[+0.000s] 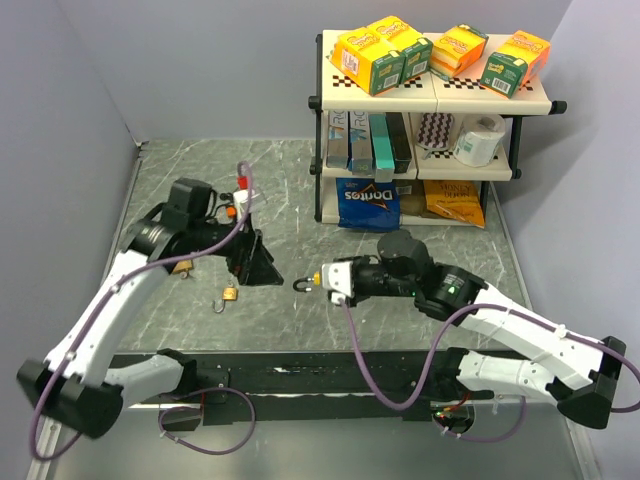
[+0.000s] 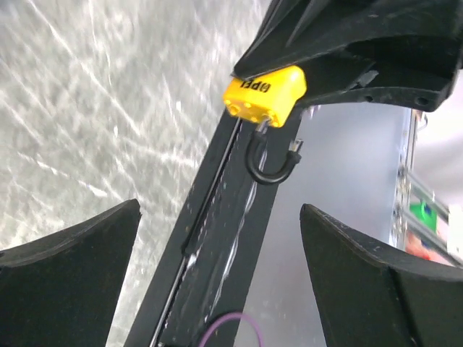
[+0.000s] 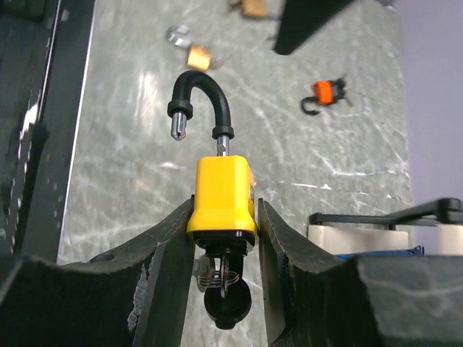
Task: Lock with the key
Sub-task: Pick up the lock from the center of the board.
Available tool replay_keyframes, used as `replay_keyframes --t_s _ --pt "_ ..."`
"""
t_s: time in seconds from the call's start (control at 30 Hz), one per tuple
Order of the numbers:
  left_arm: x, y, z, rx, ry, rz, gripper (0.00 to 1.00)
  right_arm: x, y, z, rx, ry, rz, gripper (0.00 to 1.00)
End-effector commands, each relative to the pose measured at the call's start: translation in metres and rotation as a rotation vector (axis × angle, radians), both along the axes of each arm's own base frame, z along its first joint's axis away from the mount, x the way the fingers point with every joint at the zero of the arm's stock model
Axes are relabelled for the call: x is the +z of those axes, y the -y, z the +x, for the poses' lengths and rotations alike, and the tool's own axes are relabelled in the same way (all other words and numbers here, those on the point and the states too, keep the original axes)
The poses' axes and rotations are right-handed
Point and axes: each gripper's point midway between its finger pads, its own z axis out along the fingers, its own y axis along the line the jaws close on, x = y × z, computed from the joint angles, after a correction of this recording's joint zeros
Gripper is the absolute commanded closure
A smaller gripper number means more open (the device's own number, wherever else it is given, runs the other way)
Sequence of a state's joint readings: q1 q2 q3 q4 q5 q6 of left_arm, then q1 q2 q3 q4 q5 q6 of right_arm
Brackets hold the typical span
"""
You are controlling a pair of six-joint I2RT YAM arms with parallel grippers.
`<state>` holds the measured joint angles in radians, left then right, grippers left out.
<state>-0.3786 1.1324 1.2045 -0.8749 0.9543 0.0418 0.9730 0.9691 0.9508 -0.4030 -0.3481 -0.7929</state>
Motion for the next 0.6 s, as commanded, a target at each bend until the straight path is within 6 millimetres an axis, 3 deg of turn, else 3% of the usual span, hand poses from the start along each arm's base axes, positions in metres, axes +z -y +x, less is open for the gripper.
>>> replay_keyframes --t_s 0.0,0.27,0.37,0.57 --pt "0.039 0.010 0.015 0.078 0.058 -0.109 0.04 0.072 -0.013 0.005 -0.029 0.002 0.210 1.00" --pt "0.047 0.021 0.010 0.044 -0.034 -0.190 0.04 0.085 -0.019 0.006 -0.025 -0.007 0.233 1.00" --pt "0.039 0.022 0.010 0.034 -0.012 -0.172 0.02 0.091 -0.019 0.007 -0.025 0.004 0.245 1.00" --pt "0.040 0.024 0.003 -0.013 -0.017 -0.199 0.01 0.085 -0.019 0.009 -0.028 0.005 0.232 1.00"
